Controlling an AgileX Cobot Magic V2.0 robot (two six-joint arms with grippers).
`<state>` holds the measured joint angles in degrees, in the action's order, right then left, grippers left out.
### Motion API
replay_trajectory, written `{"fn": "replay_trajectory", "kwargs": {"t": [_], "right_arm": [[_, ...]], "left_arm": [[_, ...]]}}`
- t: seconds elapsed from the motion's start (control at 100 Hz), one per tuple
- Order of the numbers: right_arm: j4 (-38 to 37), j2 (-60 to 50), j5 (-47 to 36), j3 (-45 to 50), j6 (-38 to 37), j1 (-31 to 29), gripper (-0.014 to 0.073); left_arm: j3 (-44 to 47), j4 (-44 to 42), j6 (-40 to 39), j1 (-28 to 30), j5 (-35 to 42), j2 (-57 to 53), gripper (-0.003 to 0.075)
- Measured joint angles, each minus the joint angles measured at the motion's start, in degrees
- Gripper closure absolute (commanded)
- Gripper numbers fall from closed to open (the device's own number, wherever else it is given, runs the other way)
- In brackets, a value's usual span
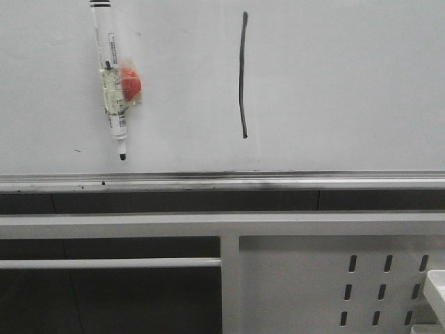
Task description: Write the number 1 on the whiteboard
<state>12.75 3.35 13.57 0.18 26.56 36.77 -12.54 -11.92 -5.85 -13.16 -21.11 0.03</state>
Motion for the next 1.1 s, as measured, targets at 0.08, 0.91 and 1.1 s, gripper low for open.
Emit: {"fn": "replay_trajectory", "kwargs": {"t": [0.08,0.91,1.1], "right_arm": [[0.0,0.0,0.0,0.0,-0.1,0.0,0.0663],[0.0,0.0,0.11,0.08,-0.1,0.0,0.0663],[0.0,0.0,0.11,0.08,-0.1,0.0,0.0663]], "left_arm": [[2.37,1.47,0.0,4.95,2.17,0.09,0.074],[12.75,8.33,1.58,14.76,1.92,-0.31,0.074],[12.75,8.33,1.58,14.76,1.92,-0.31,0.074]]}}
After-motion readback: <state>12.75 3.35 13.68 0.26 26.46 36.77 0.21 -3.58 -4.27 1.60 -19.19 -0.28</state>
